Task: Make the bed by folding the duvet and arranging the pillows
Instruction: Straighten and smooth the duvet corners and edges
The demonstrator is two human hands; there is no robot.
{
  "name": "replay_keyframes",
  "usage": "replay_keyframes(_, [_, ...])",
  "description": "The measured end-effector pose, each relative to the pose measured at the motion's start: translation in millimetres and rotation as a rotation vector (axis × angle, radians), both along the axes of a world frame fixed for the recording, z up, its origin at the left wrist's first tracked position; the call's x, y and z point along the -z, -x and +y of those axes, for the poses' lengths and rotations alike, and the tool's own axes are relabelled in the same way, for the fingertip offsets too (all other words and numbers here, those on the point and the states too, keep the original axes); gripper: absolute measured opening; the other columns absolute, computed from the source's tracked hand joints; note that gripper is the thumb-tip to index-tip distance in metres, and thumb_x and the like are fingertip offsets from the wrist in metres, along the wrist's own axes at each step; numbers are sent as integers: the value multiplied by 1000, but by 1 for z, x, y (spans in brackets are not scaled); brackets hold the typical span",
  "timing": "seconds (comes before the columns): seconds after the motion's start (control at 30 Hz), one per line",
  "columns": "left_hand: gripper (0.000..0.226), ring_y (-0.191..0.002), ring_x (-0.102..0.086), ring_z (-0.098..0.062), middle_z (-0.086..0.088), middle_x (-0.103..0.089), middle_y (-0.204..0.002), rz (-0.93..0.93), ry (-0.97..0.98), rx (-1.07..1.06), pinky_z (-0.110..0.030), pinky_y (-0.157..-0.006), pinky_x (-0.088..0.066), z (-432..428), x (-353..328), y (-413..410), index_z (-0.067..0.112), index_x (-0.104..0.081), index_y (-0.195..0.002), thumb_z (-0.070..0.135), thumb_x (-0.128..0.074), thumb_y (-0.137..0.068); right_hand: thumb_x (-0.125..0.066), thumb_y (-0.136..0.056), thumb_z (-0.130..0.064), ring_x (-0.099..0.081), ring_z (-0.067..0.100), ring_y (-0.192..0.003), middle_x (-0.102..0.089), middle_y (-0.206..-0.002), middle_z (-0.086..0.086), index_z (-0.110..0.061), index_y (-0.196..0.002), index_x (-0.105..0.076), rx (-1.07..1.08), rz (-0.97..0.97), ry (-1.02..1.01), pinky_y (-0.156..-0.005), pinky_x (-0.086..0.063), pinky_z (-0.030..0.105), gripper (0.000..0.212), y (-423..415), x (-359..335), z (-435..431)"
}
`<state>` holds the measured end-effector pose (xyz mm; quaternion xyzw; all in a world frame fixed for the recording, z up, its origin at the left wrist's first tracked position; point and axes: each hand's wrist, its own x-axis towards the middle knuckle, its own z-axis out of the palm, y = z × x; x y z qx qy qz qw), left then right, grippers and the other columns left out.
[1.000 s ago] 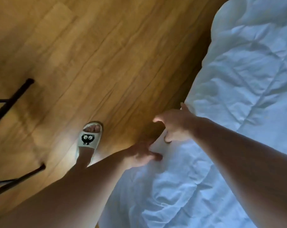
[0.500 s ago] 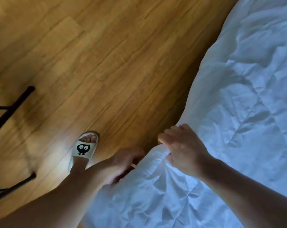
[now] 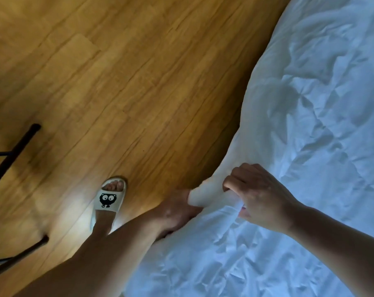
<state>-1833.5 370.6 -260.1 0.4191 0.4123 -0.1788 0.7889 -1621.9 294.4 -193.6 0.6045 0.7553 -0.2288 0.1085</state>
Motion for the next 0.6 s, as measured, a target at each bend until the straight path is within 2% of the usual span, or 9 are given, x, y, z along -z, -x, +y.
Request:
replay_keyframes(0.1, [41, -90, -69, -29, -7, -74, -95, 167, -751, -28, -31, -75, -48, 42, 32, 38, 12, -68, -105, 42, -70, -77, -87, -59, -37, -60, 23, -85, -61, -94, -2, -21, -109, -59, 27, -76, 172, -74, -50, 36, 60, 14, 5, 9])
replay_keyframes(0.17, [27, -79, -69, -35, -9, -72, -83, 237, -1103, -6, -31, -66, -46, 71, 45, 73, 12, -62, -92, 32, -65, -74, -72, -75, -50, -64, 24, -97, -63, -105, -2, -24, -124, -51, 144, -66, 223, -84, -51, 39, 59, 22, 15, 25])
replay_keyframes(0.23, [27, -68, -68, -35, -5, -68, -75, 182, -1213, 120, -31, -59, -50, 68, 47, 95, 17, -57, -85, 20, -76, -67, -65, -78, -42, -66, 29, -102, -63, -112, 3, -21, -127, -53, 296, 10, 35, -85, -54, 42, 56, 30, 29, 49])
replay_keyframes(0.3, [49, -63, -67, -29, 1, -66, -74, 63, -1242, 294, -30, -55, -53, 47, 53, 109, 24, -52, -86, 17, -87, -53, -75, -71, -30, -57, 31, -121, -56, -134, 8, -19, -139, -49, 327, 10, -108, -91, -54, 45, 73, 44, 41, 84])
replay_keyframes(0.4, [64, -59, -62, -21, 8, -59, -70, -122, -1274, 376, -24, -55, -50, 27, 54, 114, 27, -43, -83, 27, -91, -41, -79, -74, -22, -8, 26, -155, -8, -167, 0, -32, -159, -12, 85, -101, 156, -116, -30, 51, 108, 74, 60, 126])
replay_keyframes(0.47, [59, -59, -59, -17, 9, -56, -69, -209, -1310, 384, -23, -55, -46, 20, 50, 113, 25, -47, -80, 30, -89, -40, -78, -78, -20, 5, 23, -156, 0, -168, -5, -36, -159, -2, -56, -168, 426, -121, -12, 60, 112, 92, 76, 140])
replay_keyframes(0.53, [54, -57, -56, -12, 11, -54, -68, -264, -1332, 423, -20, -56, -42, 19, 48, 116, 26, -48, -78, 36, -87, -43, -78, -79, -21, -26, 23, -149, -40, -152, -4, -35, -153, -30, -90, -163, 588, -120, -11, 62, 89, 106, 85, 144])
replay_keyframes(0.57, [51, -55, -53, -10, 13, -53, -67, -294, -1329, 430, -17, -56, -39, 21, 48, 118, 27, -45, -76, 40, -86, -48, -75, -81, -21, -45, 21, -136, -56, -127, -7, -34, -138, -48, -91, -140, 590, -116, -21, 56, 64, 109, 86, 142])
replay_keyframes(0.6, [50, -54, -47, -7, 14, -50, -65, -328, -1297, 406, -16, -57, -35, 25, 50, 122, 29, -40, -74, 44, -84, -56, -71, -84, -20, -54, 20, -123, -57, -106, -10, -32, -122, -56, -89, -113, 541, -106, -32, 45, 43, 110, 86, 140])
